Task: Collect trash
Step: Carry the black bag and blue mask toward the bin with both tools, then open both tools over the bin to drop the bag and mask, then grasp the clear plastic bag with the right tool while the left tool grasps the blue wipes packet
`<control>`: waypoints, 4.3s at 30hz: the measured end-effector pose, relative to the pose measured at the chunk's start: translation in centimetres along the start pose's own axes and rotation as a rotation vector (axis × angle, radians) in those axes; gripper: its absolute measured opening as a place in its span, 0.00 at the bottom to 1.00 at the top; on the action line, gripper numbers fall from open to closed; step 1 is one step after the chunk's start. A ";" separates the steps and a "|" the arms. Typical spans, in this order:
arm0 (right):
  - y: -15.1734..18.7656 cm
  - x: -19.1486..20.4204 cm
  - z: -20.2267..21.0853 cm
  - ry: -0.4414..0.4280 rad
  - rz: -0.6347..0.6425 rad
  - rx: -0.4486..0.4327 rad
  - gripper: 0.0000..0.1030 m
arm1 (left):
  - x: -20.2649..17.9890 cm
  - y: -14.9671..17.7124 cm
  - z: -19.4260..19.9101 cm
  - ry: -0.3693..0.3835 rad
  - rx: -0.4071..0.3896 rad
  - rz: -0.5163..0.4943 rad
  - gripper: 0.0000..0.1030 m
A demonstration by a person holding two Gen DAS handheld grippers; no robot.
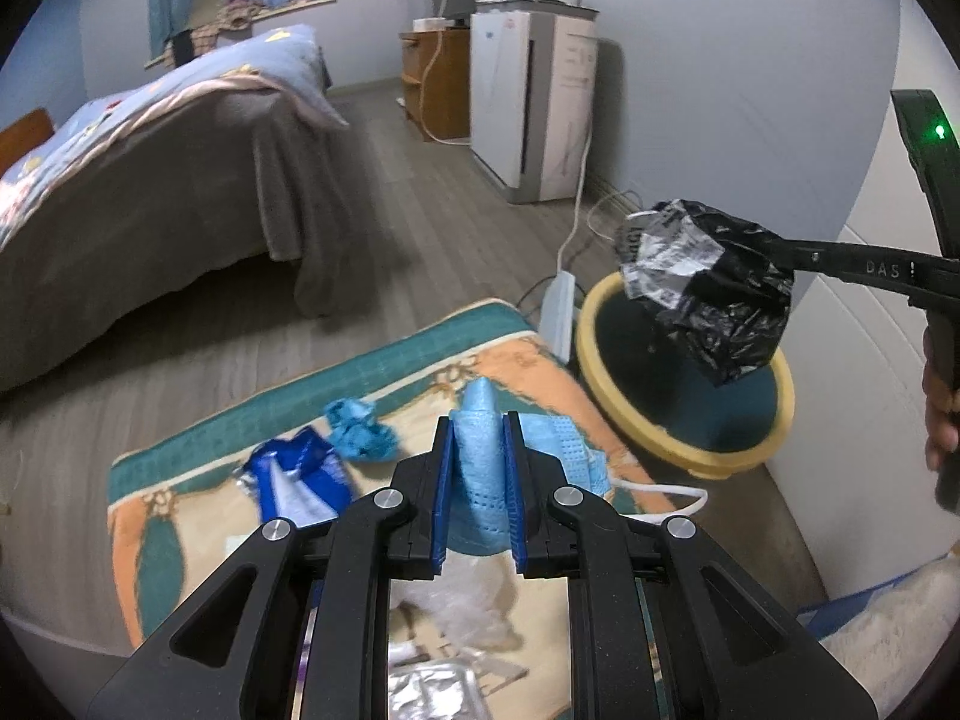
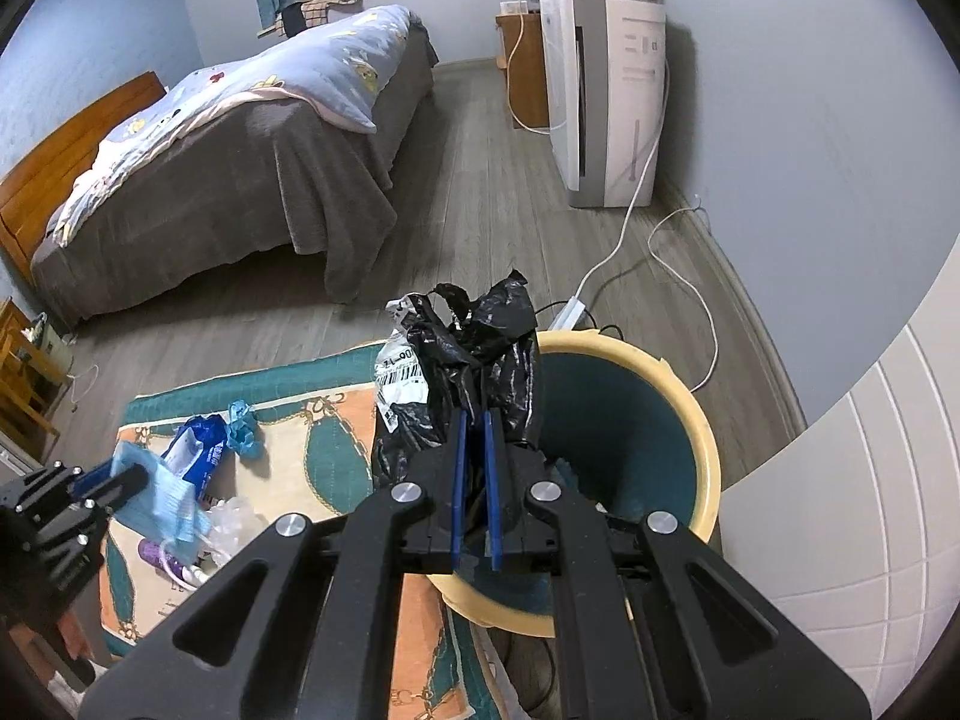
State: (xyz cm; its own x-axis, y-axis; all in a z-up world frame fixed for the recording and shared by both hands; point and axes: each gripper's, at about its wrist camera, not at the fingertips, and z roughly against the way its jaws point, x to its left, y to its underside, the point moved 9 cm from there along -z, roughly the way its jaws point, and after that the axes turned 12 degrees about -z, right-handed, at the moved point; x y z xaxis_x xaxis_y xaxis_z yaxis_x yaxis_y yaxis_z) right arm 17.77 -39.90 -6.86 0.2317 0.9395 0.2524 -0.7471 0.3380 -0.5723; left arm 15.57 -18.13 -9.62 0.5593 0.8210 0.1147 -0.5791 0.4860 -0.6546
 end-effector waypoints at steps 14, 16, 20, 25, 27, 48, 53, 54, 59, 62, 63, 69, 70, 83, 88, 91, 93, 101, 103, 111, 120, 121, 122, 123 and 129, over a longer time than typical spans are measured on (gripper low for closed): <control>-0.5 -3.3 -1.5 0.052 -0.031 0.024 0.05 | -4.9 -6.7 -3.3 0.057 -0.014 -0.057 0.16; -0.5 -4.2 -2.0 0.059 -0.046 0.035 0.05 | -5.6 -7.4 -4.0 0.068 -0.014 -0.062 0.16; -0.1 -6.2 -2.9 0.081 -0.076 0.061 0.05 | -7.2 -7.9 -5.3 0.076 -0.003 -0.092 0.16; 1.5 -7.9 -4.9 0.112 -0.121 0.137 0.05 | -9.2 -8.4 -7.4 0.090 0.006 -0.107 0.16; 2.0 -8.2 -5.5 0.126 -0.130 0.158 0.05 | -9.8 -8.7 -8.4 0.092 0.012 -0.103 0.16; 0.7 -6.9 -4.7 0.182 -0.141 0.102 0.20 | -7.9 -7.0 -7.5 0.054 -0.034 -0.101 0.80; 0.1 -4.8 -3.7 0.194 -0.112 0.067 0.57 | -5.3 -5.8 -5.2 0.007 -0.043 -0.101 0.87; 0.0 -4.2 -3.5 0.187 -0.106 0.061 0.60 | -4.7 -5.5 -4.5 0.004 -0.046 -0.094 0.88; -0.6 -0.9 -2.1 0.153 -0.073 0.019 0.94 | -1.2 -4.2 -1.3 -0.018 -0.056 -0.046 0.92; -0.5 1.4 -1.6 0.154 -0.027 0.010 0.94 | 1.5 -2.9 0.5 -0.045 -0.053 -0.016 0.92; -0.4 2.2 -1.5 0.152 -0.012 0.012 0.94 | 2.6 -2.4 1.2 -0.060 -0.050 -0.007 0.92; 0.6 6.1 -1.3 0.144 0.027 0.021 0.94 | 7.9 0.5 4.6 -0.134 -0.054 0.051 0.93; 0.8 6.7 -1.2 0.140 0.035 0.021 0.94 | 8.5 1.2 5.1 -0.145 -0.056 0.062 0.93; 4.5 13.3 -4.0 0.075 0.116 0.111 0.94 | 14.2 6.5 6.1 -0.188 -0.027 0.223 0.93; 6.7 14.3 -5.5 0.050 0.075 0.176 0.94 | 15.6 7.8 6.3 -0.241 0.000 0.170 0.93; 7.9 14.9 -6.2 0.044 0.070 0.209 0.94 | 16.5 8.7 6.3 -0.247 0.021 0.167 0.93; 9.0 15.4 -6.9 0.009 0.018 0.249 0.94 | 17.1 9.2 6.3 -0.234 0.022 0.197 0.93; 12.4 16.0 -9.8 0.074 0.050 0.329 0.94 | 18.3 10.1 5.8 -0.224 0.043 0.198 0.93; 13.0 16.1 -10.5 0.085 0.074 0.337 0.94 | 18.4 10.5 5.2 -0.219 0.062 0.185 0.93; 16.0 17.2 -13.2 0.075 0.118 0.422 0.94 | 19.2 11.1 3.6 -0.220 0.098 0.178 0.93; 17.7 17.6 -13.5 -0.009 0.142 0.508 0.32 | 18.1 10.8 0.7 -0.191 0.137 0.152 0.93; 17.2 17.5 -13.2 -0.016 0.141 0.497 0.28 | 17.6 10.6 0.2 -0.183 0.140 0.141 0.93; 16.5 17.2 -12.9 -0.016 0.137 0.482 0.28 | 17.2 10.4 -0.4 -0.177 0.142 0.130 0.93; 15.8 16.9 -12.6 -0.017 0.128 0.465 0.27 | 16.9 10.3 -0.7 -0.174 0.144 0.125 0.93; 12.2 15.2 -11.6 -0.022 0.095 0.386 0.27 | 13.8 9.2 -3.6 -0.111 0.160 0.113 0.93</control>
State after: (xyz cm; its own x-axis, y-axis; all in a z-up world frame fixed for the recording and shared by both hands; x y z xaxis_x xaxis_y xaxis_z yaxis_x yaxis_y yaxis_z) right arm 19.40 -20.88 -19.01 0.1398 0.9628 0.2314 -0.9450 0.1995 -0.2593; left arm 20.12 -3.44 -16.74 0.4218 0.8966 0.1347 -0.7262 0.4230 -0.5419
